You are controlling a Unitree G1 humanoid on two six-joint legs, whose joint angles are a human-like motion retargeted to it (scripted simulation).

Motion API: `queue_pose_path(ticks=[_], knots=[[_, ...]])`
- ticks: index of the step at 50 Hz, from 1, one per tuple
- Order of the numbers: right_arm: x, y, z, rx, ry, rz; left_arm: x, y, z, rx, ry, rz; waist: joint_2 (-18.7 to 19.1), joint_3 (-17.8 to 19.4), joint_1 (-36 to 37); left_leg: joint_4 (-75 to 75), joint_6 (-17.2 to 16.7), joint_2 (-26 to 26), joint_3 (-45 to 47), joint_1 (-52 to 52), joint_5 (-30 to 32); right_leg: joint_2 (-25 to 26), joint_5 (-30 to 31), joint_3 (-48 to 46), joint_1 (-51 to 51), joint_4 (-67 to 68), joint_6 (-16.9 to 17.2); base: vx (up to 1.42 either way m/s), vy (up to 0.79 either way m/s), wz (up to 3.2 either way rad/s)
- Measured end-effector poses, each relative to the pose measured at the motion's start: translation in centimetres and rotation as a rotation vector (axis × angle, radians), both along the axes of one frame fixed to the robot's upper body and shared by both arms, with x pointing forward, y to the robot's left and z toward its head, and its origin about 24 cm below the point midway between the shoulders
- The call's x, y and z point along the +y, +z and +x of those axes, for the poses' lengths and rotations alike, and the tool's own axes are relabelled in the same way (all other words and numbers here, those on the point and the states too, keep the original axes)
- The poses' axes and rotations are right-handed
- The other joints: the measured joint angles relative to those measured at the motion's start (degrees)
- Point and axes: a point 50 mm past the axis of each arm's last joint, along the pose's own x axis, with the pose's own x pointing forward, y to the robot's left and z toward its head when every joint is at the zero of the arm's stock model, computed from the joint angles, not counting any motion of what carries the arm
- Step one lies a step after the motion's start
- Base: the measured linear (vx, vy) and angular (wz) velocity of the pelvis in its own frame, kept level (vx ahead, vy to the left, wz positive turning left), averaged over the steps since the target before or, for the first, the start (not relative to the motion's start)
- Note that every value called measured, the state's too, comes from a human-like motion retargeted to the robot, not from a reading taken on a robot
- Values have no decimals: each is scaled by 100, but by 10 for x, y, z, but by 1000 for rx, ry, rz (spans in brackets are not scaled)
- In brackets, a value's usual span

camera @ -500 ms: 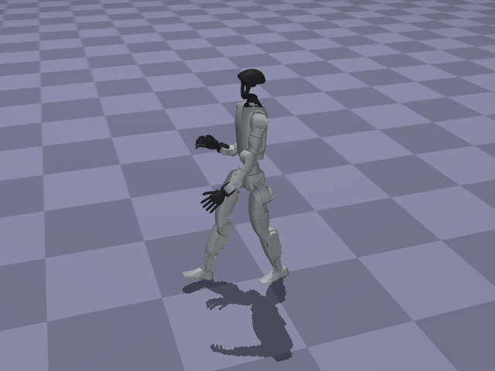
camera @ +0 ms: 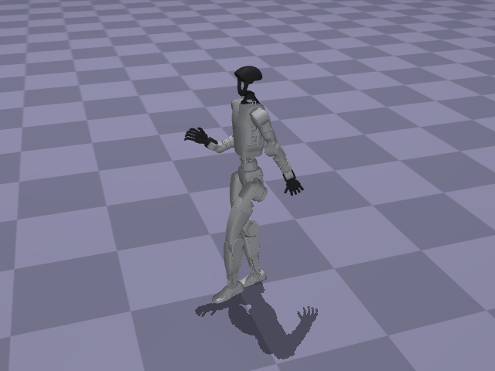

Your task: Walk run

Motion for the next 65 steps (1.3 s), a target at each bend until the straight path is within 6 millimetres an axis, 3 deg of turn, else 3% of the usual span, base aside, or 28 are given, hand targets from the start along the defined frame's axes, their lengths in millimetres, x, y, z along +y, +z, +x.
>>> queue_pose_path(ticks=[3, 5, 7, 10, 13, 15, 17, 20, 23, 27, 30, 33, 35, 37, 40, 42, 43, 45, 48, 50, 52, 53, 55, 59, 62, 65], knots=[[-5, 8, 2, -41, -19, -7, -9, 3, -5, 30, 84, 33, 30, 78, 192, -1375, 285, -120, 217, -151, -424, 130, -215, 38, 377, -4, -100, 79, -8, -37], [-5, 9, 1, -54, -45, 7, -12, 1, -2, 9, 119, 45, 16, 91, 289, -2106, 120, -329, 149, -214, -871, 164, -301, -83, 617, -10, -142, 84, -9, -15], [-5, 6, -3, -50, -79, 39, -12, -3, 5, -24, 131, 45, -35, 71, 290, -2400, 83, -428, 299, -154, -1106, 174, -298, -208, 793, 59, -110, 108, -8, 12], [-3, -4, -11, -15, -123, 109, -6, -9, 18, -70, 127, 54, -162, -56, 414, -1998, 339, -376, 607, -66, -1178, 162, 56, -236, 945, 257, 107, 98, -8, -22], [3, -18, -20, 57, -127, 161, 1, -15, 32, -122, 123, 80, -298, -211, 630, -1898, 297, -424, 479, 86, -606, -61, 1113, -572, 1084, 619, 701, 97, -5, -71], [9, -27, -27, 110, -110, 174, 7, -20, 44, -163, 127, 91, -371, -353, 532, -1640, 388, -518, 86, 84, -543, -157, 2184, -586, 1021, 1064, 1332, 93, -5, -20], [16, -32, -29, 143, -89, 180, 18, -27, 65, -213, 116, 101, -232, -373, 257, -1332, 453, -523, -378, 161, -717, 191, 2982, -272, 699, 1981, 1896, 106, -9, 45], [18, -32, -28, 150, -61, 174, 38, -38, 111, -313, 43, 121, -28, -288, 6, -1287, 485, -413, -167, 759, -1059, 526, 3253, -315, 8, 3702, 2559, 90, -13, 35], [15, -31, -27, 153, -42, 164, 55, -44, 168, -440, -17, 162, 305, -341, 79, -1372, 364, -124, -316, 1136, -1293, 580, 2371, -536, -617, 4006, 2034, 82, -5, -25], [4, -28, -33, 143, -95, 135, 65, -40, 263, -703, -19, 213, 597, -292, -405, -1664, 260, -146, -561, 1782, -1436, 406, 1230, -666, -1455, 3783, 1657, 78, -3, 112], [-1, -25, -36, 142, -110, 108, 66, -23, 334, -957, 19, 207, 604, -270, -720, -1859, 197, -313, -696, 2245, -1600, -103, 856, -699, -1880, 2749, 1688, 79, -12, 87], [-3, -23, -37, 135, -129, 91, 70, 7, 396, -1213, 39, 180, 437, -183, -912, -2017, 89, -550, -694, 2776, -1809, -665, 755, -744, -2158, 1471, 1592, 80, -19, 44], [-3, -23, -37, 133, -144, 83, 75, 29, 426, -1357, 26, 169, 390, -132, -1000, -2081, -9, -619, -749, 3104, -1954, -871, 577, -729, -2348, 664, 1465, 75, -20, 28], [-3, -22, -38, 131, -155, 77, 81, 46, 445, -1460, -5, 180, 435, -124, -1033, -2104, -144, -567, -709, 3350, -2066, -933, 549, -796, -2535, -153, 1563, 86, -27, -1], [-2, -23, -39, 136, -165, 74, 90, 58, 454, -1530, -62, 223, 482, -144, -955, -2022, -351, -523, -568, 3641, -2159, -1004, 292, -1407, -2607, -678, 1983, 94, -34, -21], [-2, -24, -39, 143, -170, 73, 93, 52, 445, -1506, -97, 248, 529, -171, -1016, -1848, -559, -484, -614, 3751, -1927, -780, 350, -972, -2631, -267, 1325, 91, -33, 26], [-2, -25, -40, 149, -174, 69, 92, 45, 436, -1473, -111, 247, 590, -198, -1086, -1733, -702, -421, -668, 3797, -1700, -842, 331, -1400, -2602, -66, 1080, 105, -38, 78], [-2, -27, -42, 165, -182, 63, 87, 25, 410, -1369, -130, 228, 762, -247, -1390, -1406, -1106, -164, -819, 3830, -912, -798, 710, -1476, -2484, 112, 837, 106, -41, 116], [0, -31, -45, 186, -190, 69, 74, -14, 344, -1115, -157, 170, 751, -361, -1443, -416, -1907, -227, -1239, 3605, 1128, -721, 824, -890, -2197, 393, 754, 108, -44, 31], [-3, -30, -43, 183, -189, 66, 62, -33, 291, -921, -187, 126, 618, -417, -1397, 730, -2129, -586, -1365, 3049, 2234, -918, 626, -746, -2057, 626, 640, 106, -29, -21], [0, -27, -36, 166, -160, 60, 62, -42, 236, -715, -212, 100, 643, -289, -1315, 2358, -2110, -359, -1268, 2431, 2431, -651, 390, -833, -1670, 648, 440, 95, -45, -70], [1, -25, -30, 149, -143, 50, 60, -44, 209, -615, -224, 82, 460, -342, -1260, 2454, -2054, -440, -1215, 2218, 2431, -727, 375, -950, -1484, 491, 337, 95, -63, -53], [0, -18, -19, 111, -122, 25, 51, -44, 159, -440, -250, 41, 353, -349, -1353, 2924, -1442, -156, -871, 1583, 1754, -591, 255, -670, -1267, 362, 185, 77, -45, -11], [3, -2, -1, 24, -87, 0, 19, -29, 73, -211, -210, -27, 83, -173, -828, 2555, -700, -217, -594, 427, 556, -466, 130, -422, -706, 102, 68, 89, -32, -126], [3, 8, 7, -33, -72, 7, -4, -12, 25, -64, -125, -85, -26, 22, -367, 1361, -239, 15, -254, -94, 60, -209, -39, -197, -276, -15, -88, 87, -25, -133], [-1, 16, 10, -68, -72, 2, -25, 6, -9, 50, -35, -123, -6, 167, 27, -342, 138, 17, -220, -397, -26, 72, -319, 48, 148, -40, -271, 92, -16, -83]])
